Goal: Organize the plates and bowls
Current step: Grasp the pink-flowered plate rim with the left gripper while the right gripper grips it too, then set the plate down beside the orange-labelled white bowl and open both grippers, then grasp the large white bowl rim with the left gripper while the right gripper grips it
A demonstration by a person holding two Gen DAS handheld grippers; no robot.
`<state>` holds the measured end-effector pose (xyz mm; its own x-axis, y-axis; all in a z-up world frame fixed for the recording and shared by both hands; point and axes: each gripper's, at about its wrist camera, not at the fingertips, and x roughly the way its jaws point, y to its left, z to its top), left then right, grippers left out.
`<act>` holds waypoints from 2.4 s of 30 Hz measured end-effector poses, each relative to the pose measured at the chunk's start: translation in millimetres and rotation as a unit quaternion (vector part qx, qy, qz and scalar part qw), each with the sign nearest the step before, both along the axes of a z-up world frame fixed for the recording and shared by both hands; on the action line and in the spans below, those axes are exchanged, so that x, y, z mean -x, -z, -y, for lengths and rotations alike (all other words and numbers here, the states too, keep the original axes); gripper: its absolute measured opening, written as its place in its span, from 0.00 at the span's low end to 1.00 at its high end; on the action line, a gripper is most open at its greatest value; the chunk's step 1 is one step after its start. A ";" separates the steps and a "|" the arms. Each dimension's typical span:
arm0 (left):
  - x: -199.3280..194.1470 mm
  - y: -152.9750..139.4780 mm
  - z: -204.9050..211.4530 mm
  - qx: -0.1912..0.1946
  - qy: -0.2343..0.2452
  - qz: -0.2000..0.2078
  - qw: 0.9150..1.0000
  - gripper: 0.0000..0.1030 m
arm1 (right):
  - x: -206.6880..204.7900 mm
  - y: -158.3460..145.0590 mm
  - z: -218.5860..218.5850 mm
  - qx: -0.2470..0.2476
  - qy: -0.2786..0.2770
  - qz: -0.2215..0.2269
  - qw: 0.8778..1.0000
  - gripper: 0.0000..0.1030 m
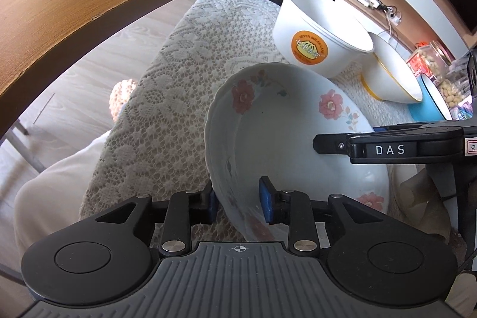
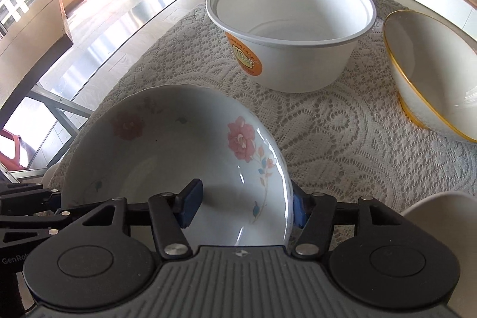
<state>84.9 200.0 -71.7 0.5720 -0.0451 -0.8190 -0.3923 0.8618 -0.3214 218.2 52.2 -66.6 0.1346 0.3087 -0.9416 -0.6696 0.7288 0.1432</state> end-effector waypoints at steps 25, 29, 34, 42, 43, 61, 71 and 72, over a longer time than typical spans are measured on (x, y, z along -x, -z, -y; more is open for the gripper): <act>-20.2 0.4 -1.8 0.007 0.035 0.008 0.999 0.32 | -21.9 3.0 -13.2 0.025 -0.036 0.025 0.999 0.60; -11.7 -0.9 3.6 0.015 0.046 0.000 0.999 0.32 | -15.1 0.6 -13.4 0.032 -0.056 0.036 0.997 0.60; 3.8 -0.7 12.1 0.024 0.066 -0.009 0.997 0.31 | -4.6 -2.6 -16.1 0.038 -0.098 0.043 0.994 0.60; 29.5 -38.7 15.4 -0.061 0.042 0.029 0.997 0.26 | -8.6 -45.5 -8.1 -0.046 -0.038 0.112 0.992 0.60; 31.6 -47.9 15.8 -0.074 0.041 0.041 0.996 0.26 | -8.1 -58.8 -4.3 -0.060 -0.029 0.129 0.989 0.60; -73.9 -71.2 129.6 -0.039 0.225 0.138 0.964 0.26 | 92.8 -96.2 220.5 -0.050 0.247 0.247 0.936 0.79; -129.4 -42.4 161.1 -0.064 0.238 0.081 0.966 0.26 | 54.2 -29.1 275.6 -0.173 0.376 0.001 0.910 0.79; -134.2 -39.3 161.9 -0.061 0.241 0.075 0.966 0.26 | 51.0 -26.9 273.9 -0.175 0.379 -0.005 0.909 0.79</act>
